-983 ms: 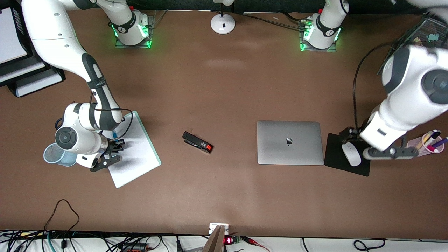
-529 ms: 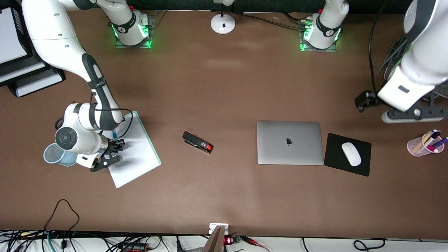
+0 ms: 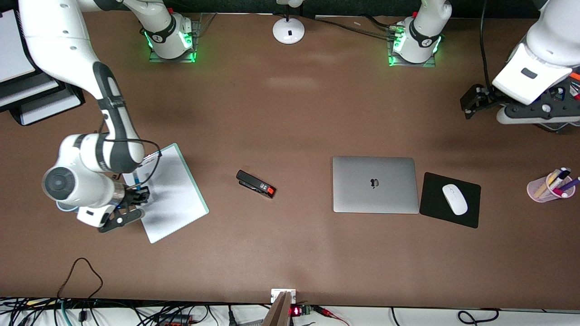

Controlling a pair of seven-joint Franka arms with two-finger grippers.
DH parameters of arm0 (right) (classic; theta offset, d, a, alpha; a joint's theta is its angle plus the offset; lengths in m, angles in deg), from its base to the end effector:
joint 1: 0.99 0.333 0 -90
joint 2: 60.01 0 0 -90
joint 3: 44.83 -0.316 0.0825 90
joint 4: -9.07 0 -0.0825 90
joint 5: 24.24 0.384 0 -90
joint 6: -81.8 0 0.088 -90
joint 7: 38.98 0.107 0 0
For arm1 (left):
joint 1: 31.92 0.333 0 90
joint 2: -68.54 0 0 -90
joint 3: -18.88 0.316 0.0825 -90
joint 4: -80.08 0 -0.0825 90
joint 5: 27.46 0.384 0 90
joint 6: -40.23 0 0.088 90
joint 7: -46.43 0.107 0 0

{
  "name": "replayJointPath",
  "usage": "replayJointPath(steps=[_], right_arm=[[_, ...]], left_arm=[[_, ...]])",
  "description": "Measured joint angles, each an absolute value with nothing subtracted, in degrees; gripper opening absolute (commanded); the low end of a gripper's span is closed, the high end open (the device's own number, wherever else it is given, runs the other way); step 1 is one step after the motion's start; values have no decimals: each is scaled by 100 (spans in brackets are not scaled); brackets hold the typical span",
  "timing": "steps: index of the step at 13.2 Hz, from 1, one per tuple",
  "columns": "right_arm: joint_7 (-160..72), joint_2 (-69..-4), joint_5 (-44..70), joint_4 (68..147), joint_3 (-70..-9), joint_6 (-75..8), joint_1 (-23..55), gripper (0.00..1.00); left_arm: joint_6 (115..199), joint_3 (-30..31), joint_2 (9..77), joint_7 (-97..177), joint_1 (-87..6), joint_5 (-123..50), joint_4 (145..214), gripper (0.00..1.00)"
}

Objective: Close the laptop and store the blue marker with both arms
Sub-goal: 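Lift the blue marker with the right gripper and carry it over the cup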

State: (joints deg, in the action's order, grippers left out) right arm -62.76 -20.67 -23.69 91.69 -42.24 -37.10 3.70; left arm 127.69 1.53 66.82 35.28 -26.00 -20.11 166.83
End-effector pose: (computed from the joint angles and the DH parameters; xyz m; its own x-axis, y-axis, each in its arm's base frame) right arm 0.7150 0.0325 0.2807 0.8962 0.4400 -0.0565 0.4406 -0.8977 -0.0025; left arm 0.5515 -0.0942 0.6321 1.0000 -0.0006 0.0074 0.0003 -0.9928 -0.1198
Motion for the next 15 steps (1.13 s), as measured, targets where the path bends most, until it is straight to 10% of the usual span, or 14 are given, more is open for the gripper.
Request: replayJointPath(steps=[5,15], right_arm=[[-8706,-2435,-1259,9093,-4182,-3541,-134,4],[-13519,-2763,570,8969,-4176,-2471,-1174,3]], left_arm=[[12763,1087,7155,4005,-3082,-2393,17110,100],[12724,1132,7270,4013,-3152,-2427,17263,100]])
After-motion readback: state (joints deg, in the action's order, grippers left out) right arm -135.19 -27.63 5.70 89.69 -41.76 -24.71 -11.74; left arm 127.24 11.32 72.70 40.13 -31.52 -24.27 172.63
